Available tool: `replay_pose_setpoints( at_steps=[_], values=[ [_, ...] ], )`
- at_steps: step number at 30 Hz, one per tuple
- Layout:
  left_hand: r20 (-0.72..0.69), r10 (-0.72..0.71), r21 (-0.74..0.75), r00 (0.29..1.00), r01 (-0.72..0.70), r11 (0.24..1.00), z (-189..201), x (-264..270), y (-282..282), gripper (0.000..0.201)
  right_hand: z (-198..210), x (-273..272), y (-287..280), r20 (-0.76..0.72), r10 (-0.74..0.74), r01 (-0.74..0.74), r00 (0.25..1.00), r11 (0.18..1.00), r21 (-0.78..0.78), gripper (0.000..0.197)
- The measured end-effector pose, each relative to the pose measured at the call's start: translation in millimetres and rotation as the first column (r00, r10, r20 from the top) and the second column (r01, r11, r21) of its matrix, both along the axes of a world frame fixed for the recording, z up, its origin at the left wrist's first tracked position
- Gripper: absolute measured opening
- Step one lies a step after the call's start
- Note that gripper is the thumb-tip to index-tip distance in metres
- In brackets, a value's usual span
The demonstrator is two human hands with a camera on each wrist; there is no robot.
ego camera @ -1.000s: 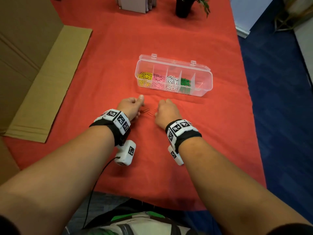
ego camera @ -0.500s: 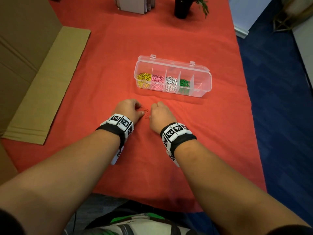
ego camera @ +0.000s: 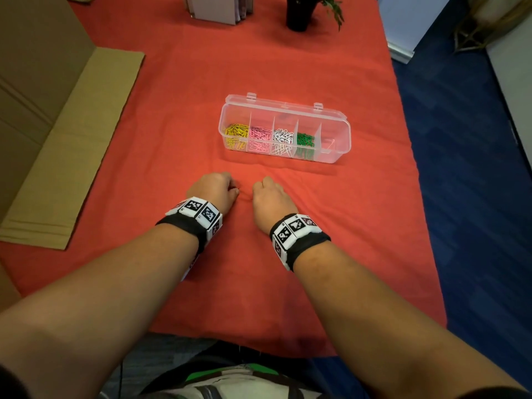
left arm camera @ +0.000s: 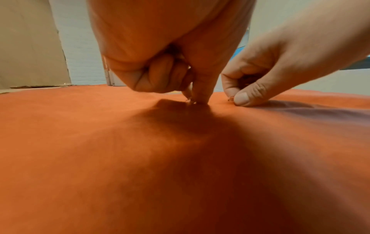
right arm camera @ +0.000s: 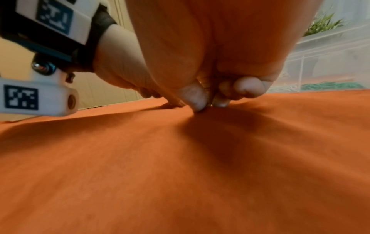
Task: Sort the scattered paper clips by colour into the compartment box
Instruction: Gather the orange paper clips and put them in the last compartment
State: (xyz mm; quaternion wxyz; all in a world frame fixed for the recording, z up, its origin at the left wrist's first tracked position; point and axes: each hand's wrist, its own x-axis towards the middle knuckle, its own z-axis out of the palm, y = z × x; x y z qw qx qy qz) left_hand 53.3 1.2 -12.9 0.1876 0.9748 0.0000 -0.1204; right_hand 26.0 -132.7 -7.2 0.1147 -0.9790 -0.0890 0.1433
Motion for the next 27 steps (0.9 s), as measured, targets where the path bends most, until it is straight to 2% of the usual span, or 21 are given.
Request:
replay_pose_setpoints(
  at_steps=[2, 4, 5, 6, 7, 8, 9, 10, 12, 14, 16, 19, 21, 23, 27],
  values=[
    [-0.029, 0.013, -0.038, 0.999, -0.014, 0.999, 0, 0, 0, 0.019, 2, 1, -6, -0.047, -0.009, 0.008, 0.999, 1.000, -0.006, 0.029],
    [-0.110, 0.076, -0.153, 0.991, -0.092, 0.984, 3, 0, 1, 0.019, 5, 5, -17, -0.137, -0.060, 0.074, 0.989, 0.993, 0.096, 0.024],
    [-0.180, 0.125, -0.244, 0.976, -0.168, 0.955, 7, 0, 0, 0.019, 9, 6, -24, -0.183, -0.118, 0.153, 0.976, 0.970, 0.190, 0.018],
    [-0.280, 0.186, -0.371, 0.942, -0.284, 0.884, 12, 0, -1, 0.021, 13, 8, -31, -0.237, -0.186, 0.254, 0.953, 0.921, 0.294, 0.010],
    [-0.410, 0.240, -0.503, 0.880, -0.437, 0.745, 19, 1, -3, 0.023, 18, 8, -39, -0.292, -0.249, 0.354, 0.923, 0.848, 0.395, 0.008],
    [-0.550, 0.260, -0.590, 0.794, -0.589, 0.552, 25, 1, -4, 0.023, 23, 8, -46, -0.351, -0.303, 0.448, 0.886, 0.756, 0.478, 0.017],
    [-0.662, 0.223, -0.625, 0.716, -0.691, 0.363, 32, 1, -5, 0.021, 28, 8, -54, -0.423, -0.336, 0.533, 0.842, 0.644, 0.549, 0.023],
    [-0.734, 0.138, -0.632, 0.665, -0.743, 0.221, 39, 0, -5, 0.018, 36, 6, -60, -0.506, -0.335, 0.604, 0.795, 0.513, 0.610, 0.025],
    [-0.769, -0.054, -0.639, 0.636, -0.767, 0.058, 54, -4, -6, 0.007, 49, 5, -72, -0.652, -0.260, 0.702, 0.712, 0.228, 0.675, 0.024],
    [-0.737, -0.184, -0.658, 0.651, -0.752, -0.025, 65, -8, -10, 0.007, 62, 4, -84, -0.745, -0.154, 0.753, 0.649, -0.008, 0.658, 0.022],
    [-0.706, -0.240, -0.674, 0.666, -0.736, -0.058, 74, -9, -19, 0.009, 71, 2, -93, -0.784, -0.072, 0.770, 0.617, -0.153, 0.620, 0.016],
    [-0.722, -0.216, -0.665, 0.657, -0.746, -0.047, 83, -6, -37, 0.012, 79, 1, -102, -0.811, 0.005, 0.786, 0.585, -0.253, 0.565, 0.010],
    [-0.769, -0.152, -0.629, 0.621, -0.778, 0.004, 85, 0, -49, 0.021, 80, 2, -109, -0.834, -0.009, 0.804, 0.551, -0.259, 0.535, 0.010],
    [-0.811, -0.107, -0.583, 0.575, -0.809, 0.071, 87, 6, -62, 0.027, 80, 1, -118, -0.856, -0.070, 0.827, 0.512, -0.232, 0.513, 0.017],
    [-0.802, -0.069, -0.596, 0.593, -0.786, 0.162, 98, 23, -97, 0.024, 77, -5, -139, -0.871, -0.202, 0.859, 0.449, -0.173, 0.483, 0.022]
  ],
)
